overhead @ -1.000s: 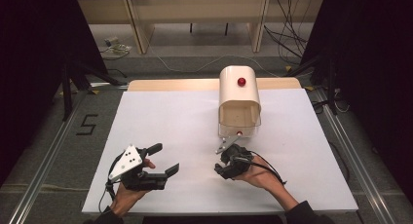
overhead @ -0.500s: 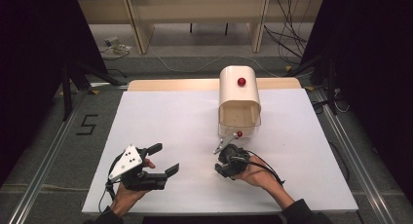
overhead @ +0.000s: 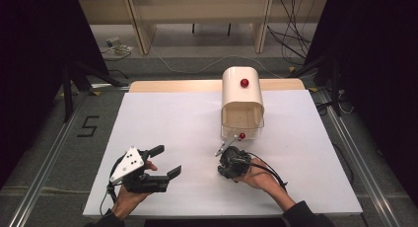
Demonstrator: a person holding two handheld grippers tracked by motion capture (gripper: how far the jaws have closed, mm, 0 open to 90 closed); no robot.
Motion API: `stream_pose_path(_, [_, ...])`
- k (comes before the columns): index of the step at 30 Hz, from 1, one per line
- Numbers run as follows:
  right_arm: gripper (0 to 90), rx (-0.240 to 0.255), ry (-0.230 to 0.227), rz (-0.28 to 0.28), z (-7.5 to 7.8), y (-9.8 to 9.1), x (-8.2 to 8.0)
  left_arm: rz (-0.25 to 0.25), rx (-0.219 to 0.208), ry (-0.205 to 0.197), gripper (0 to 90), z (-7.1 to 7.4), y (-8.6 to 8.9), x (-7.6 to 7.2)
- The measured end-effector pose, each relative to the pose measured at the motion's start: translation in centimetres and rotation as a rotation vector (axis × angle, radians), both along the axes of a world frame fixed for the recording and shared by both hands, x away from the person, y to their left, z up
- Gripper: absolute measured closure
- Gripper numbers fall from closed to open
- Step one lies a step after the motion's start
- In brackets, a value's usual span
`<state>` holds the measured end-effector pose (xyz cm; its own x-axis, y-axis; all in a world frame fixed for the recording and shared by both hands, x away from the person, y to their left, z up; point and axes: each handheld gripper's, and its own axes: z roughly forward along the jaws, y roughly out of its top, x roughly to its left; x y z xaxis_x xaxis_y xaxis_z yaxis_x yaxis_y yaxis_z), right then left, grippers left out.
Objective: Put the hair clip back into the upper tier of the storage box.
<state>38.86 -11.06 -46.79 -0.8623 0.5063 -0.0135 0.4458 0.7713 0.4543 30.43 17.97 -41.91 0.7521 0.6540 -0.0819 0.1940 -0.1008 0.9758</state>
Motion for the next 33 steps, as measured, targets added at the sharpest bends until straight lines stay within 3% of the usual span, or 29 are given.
stream_pose_path(20, [76.8, -0.002, -0.007, 0.006, 0.03, 0.21, -0.59, -0.001, -0.001, 0.000, 12.2, 0.00, -0.06, 0.00])
stream_pose_path(33, [76.9, 0.068, -0.073, -0.014, 0.82, -0.14, -0.79, -0.001, 0.001, -0.001, 12.2, 0.02, -0.08, -0.01])
